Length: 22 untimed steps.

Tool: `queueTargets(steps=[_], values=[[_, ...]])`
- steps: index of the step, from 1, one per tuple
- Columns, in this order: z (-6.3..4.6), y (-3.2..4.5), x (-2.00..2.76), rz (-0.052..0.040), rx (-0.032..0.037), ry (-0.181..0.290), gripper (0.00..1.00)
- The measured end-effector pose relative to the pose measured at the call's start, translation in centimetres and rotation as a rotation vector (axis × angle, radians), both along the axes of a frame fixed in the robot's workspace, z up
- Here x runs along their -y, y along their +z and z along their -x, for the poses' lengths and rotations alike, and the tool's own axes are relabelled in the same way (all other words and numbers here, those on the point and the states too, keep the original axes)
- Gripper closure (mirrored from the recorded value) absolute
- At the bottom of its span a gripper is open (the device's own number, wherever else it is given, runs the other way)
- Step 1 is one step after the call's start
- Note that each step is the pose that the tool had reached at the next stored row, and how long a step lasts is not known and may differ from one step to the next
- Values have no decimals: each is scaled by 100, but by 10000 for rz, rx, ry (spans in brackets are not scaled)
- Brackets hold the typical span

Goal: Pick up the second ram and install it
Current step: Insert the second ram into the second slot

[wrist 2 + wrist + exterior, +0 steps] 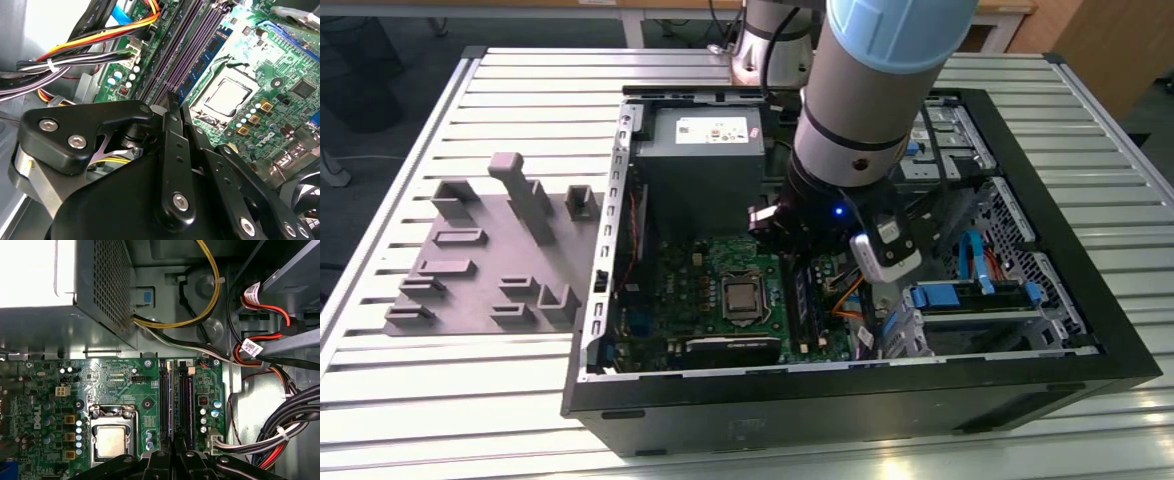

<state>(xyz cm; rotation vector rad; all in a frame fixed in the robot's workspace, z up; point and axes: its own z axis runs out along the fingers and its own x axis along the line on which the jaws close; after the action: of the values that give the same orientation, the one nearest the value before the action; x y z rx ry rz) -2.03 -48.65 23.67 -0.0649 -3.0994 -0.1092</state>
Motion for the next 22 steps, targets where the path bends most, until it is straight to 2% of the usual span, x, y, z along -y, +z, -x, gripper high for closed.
queueTargets(steps=[4,8,13,22], values=[[1,-24,1,36,-1,-86,86],[2,-58,6,17,-1,-158,86],[2,-85,43,14,0,-173,86],[2,-117,48,15,-1,-177,86]])
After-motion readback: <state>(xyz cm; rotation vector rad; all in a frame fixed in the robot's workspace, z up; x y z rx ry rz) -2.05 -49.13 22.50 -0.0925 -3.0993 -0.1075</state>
